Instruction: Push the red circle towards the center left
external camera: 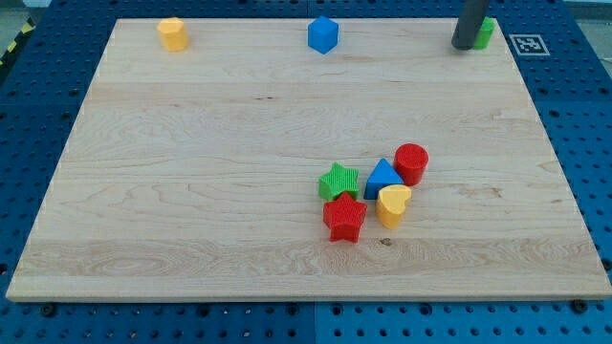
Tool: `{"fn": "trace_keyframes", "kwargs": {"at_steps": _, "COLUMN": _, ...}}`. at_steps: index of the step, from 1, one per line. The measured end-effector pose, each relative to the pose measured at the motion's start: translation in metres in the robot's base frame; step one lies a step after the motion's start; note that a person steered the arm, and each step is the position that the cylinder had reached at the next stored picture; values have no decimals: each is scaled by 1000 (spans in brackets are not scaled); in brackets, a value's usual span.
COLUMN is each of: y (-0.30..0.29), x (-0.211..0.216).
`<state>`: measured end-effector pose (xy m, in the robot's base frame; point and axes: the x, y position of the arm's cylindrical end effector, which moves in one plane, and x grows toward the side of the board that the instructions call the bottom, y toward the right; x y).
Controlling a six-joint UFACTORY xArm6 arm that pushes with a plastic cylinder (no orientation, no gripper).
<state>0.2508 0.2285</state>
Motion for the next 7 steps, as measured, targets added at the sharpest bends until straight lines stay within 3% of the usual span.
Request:
{"fn": "trace_keyframes", "kwargs": {"at_steps": 1, "y": 1, "x": 19}}
{"fn": "trace_keyframes", "kwargs": {"at_steps": 3, "y": 21, "x": 156}}
{"fn": "trace_keyframes", "kwargs": {"at_steps": 7, "y": 40, "x": 202}}
